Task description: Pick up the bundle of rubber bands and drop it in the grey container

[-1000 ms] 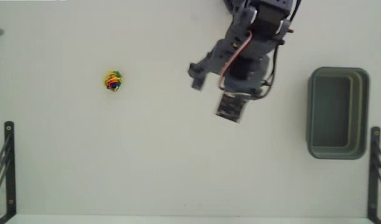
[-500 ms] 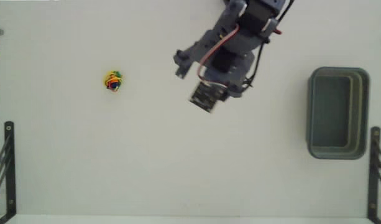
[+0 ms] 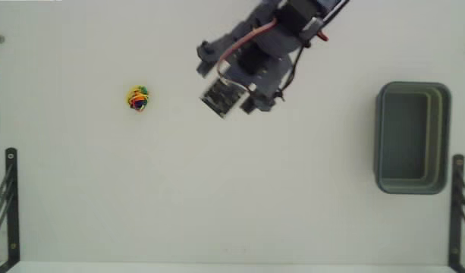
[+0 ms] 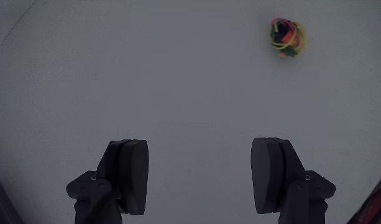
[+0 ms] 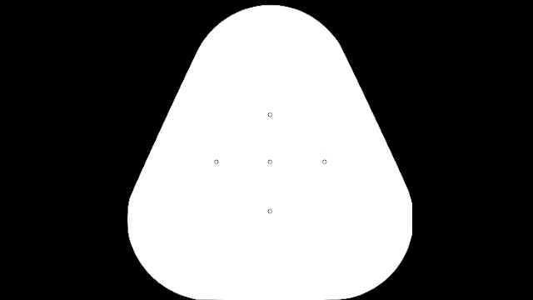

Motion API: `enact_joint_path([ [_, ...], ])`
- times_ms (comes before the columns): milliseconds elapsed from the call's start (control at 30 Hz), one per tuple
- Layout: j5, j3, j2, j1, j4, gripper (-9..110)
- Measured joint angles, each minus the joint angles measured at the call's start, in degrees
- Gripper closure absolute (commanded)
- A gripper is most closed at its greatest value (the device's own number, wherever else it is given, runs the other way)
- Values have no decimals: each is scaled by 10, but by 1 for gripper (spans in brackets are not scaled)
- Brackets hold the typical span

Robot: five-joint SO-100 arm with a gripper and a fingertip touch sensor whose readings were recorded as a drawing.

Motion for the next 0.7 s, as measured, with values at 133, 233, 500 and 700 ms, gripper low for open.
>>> enact_joint_path([
  [133,0,0,0,25,0,-9],
  [233,0,0,0,47,0,-9],
  [500,0,0,0,84,0,-9],
  [700,0,0,0,95,0,-9],
])
